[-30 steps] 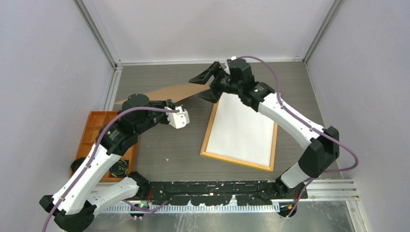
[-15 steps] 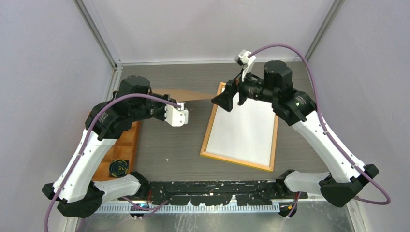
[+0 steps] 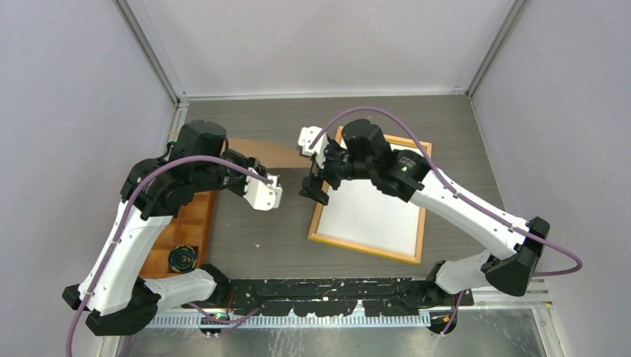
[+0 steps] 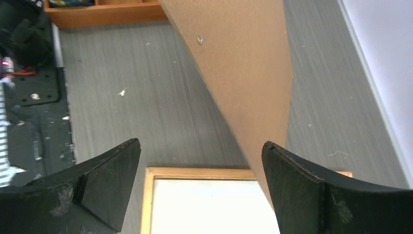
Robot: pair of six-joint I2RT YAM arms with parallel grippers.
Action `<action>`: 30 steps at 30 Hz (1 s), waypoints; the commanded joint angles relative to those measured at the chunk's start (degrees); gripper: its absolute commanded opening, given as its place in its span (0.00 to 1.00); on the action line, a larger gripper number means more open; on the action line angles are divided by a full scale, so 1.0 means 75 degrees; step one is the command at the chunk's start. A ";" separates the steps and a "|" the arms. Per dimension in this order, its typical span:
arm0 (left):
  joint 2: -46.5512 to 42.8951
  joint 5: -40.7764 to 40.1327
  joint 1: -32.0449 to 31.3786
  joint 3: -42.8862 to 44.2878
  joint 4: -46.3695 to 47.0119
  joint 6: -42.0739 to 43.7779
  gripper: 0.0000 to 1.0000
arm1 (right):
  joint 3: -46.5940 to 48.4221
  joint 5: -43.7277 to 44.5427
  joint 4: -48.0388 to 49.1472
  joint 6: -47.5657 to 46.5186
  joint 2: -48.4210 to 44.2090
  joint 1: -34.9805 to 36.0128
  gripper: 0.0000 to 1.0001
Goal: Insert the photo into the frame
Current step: Turn over the photo frame item.
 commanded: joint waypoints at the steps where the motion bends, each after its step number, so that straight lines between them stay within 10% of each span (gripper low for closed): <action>1: -0.0386 0.0077 -0.0036 0.0099 0.0582 0.0541 0.00 | -0.0253 0.1137 0.1133 -0.0825 0.0234 0.0296 0.96; 13: -0.0674 0.0194 -0.0034 -0.0106 0.0435 0.0787 0.00 | -0.0368 0.2014 0.2532 -0.1297 0.0842 0.0559 0.65; 21: -0.0773 0.0121 -0.0034 -0.0258 0.0559 0.0826 0.01 | -0.0179 0.2133 0.2451 -0.1289 0.0974 0.0593 0.02; 25: -0.0933 0.0064 -0.0034 -0.0561 0.1388 0.0569 0.61 | -0.0379 0.2446 0.2928 -0.0854 0.0782 0.0592 0.01; 30: -0.1203 -0.0026 -0.0034 -0.1109 0.3991 -0.0844 0.91 | -0.0468 0.3084 0.3735 0.0343 0.0655 0.0571 0.01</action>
